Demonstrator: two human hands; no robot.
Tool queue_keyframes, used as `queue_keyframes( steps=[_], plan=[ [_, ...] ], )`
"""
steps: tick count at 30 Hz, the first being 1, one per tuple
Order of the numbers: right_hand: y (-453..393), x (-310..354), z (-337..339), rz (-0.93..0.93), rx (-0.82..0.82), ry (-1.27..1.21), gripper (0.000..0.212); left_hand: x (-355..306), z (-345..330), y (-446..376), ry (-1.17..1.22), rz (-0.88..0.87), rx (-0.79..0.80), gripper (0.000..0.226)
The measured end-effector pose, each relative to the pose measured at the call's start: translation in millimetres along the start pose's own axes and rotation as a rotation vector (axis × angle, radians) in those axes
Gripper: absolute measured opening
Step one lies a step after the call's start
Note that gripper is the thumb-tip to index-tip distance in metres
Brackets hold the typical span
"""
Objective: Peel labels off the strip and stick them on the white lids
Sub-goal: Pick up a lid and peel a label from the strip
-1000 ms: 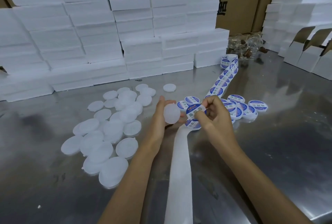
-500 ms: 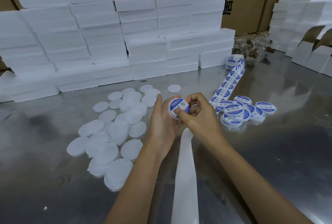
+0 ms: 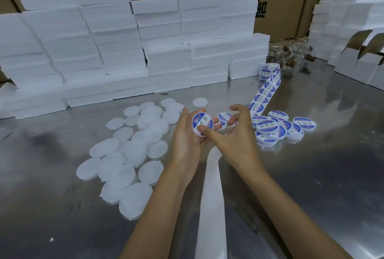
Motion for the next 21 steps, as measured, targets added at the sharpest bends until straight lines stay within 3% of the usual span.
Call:
queue_keyframes(
  steps=[6, 13, 18, 21],
  plan=[
    [13, 22, -5, 0.261, -0.078, 0.443, 0.055, 2, -7, 0, 0.160, 0.018, 0.095, 0.056],
    [17, 28, -9, 0.288, -0.060, 0.411, 0.033, 6, -16, 2, 0.279, 0.106, 0.192, 0.052],
    [11, 21, -3, 0.251, -0.074, 0.354, 0.039, 8, -17, 4, 0.296, 0.114, 0.193, 0.044],
    [8, 15, -1, 0.179, -0.071, 0.437, 0.055, 8, -20, 6, 0.257, 0.106, 0.203, 0.039]
  ],
)
Point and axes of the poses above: each hand's wrist, its own y-axis away from the middle knuckle, its own z-axis out of the back of the hand, x = y × z, the point moved 9 cm from there along -y, towards the middle knuckle, and after that the axes turned 6 degrees about -z, right-handed, at the moved point
